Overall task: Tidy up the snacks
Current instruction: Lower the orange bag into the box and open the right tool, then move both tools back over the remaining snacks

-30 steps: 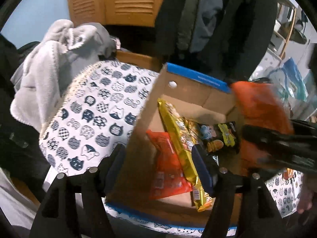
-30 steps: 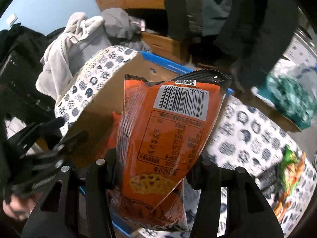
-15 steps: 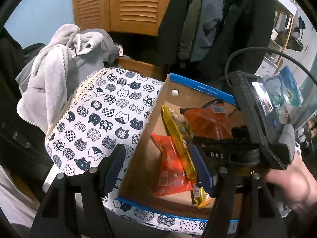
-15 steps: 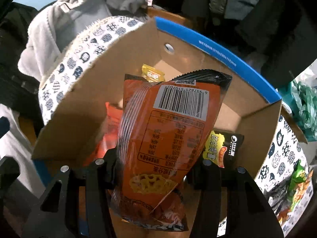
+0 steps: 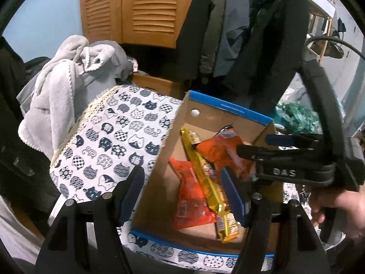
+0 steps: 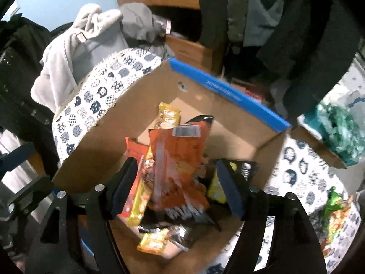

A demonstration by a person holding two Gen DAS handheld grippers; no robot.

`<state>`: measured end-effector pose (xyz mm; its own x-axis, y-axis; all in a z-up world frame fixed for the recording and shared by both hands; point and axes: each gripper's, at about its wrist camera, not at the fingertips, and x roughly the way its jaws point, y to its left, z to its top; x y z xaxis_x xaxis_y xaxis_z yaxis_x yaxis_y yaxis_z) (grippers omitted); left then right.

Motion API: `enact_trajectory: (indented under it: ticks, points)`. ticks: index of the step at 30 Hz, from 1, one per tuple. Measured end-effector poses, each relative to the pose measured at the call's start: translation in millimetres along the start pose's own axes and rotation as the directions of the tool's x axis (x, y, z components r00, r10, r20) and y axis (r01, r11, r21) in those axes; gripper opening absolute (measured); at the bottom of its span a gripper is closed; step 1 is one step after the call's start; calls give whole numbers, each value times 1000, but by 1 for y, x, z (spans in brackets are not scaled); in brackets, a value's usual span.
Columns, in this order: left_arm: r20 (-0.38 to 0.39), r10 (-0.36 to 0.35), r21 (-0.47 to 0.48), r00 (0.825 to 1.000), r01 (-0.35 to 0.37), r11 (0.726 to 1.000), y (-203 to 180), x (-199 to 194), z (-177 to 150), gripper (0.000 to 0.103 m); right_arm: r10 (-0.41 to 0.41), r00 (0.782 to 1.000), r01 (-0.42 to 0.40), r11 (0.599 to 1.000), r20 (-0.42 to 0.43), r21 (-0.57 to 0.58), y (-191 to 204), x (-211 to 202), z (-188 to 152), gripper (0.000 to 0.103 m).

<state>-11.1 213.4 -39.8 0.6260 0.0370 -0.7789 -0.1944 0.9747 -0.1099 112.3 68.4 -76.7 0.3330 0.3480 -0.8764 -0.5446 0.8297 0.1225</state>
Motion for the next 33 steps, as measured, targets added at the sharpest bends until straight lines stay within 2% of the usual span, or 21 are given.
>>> enact_trajectory:
  ticks: [3,6,15,21,24,33]
  points:
    - [7,-12,16,1000,12,1000,-9,-2,1,72,-8,1000,8,1000,15,21,-14,-20,-10,73]
    - [19,-29,34,999,28,999,-20,-4,1,78,-24,999,22,999,30,47,-30,-37,-23,73]
    - [-2,-96,87,995,95,992,-61,-4,0,78,-80,995,74,992,52,105,-82,-86,-75,77]
    - [10,-87,165,996,84,983,-97,-8,-3,83,-132,989,119,980,70,160,-114,-115,-106,79]
    - [-8,-96,184,995,96,978,-113,-7,-4,83,-136,987,118,974,82,194,-129,-126,-121,80]
    - [-11,-104,293,994,103,950,-164,-3,-13,87,-182,981,159,953,69,259,-166,-141,-164,81]
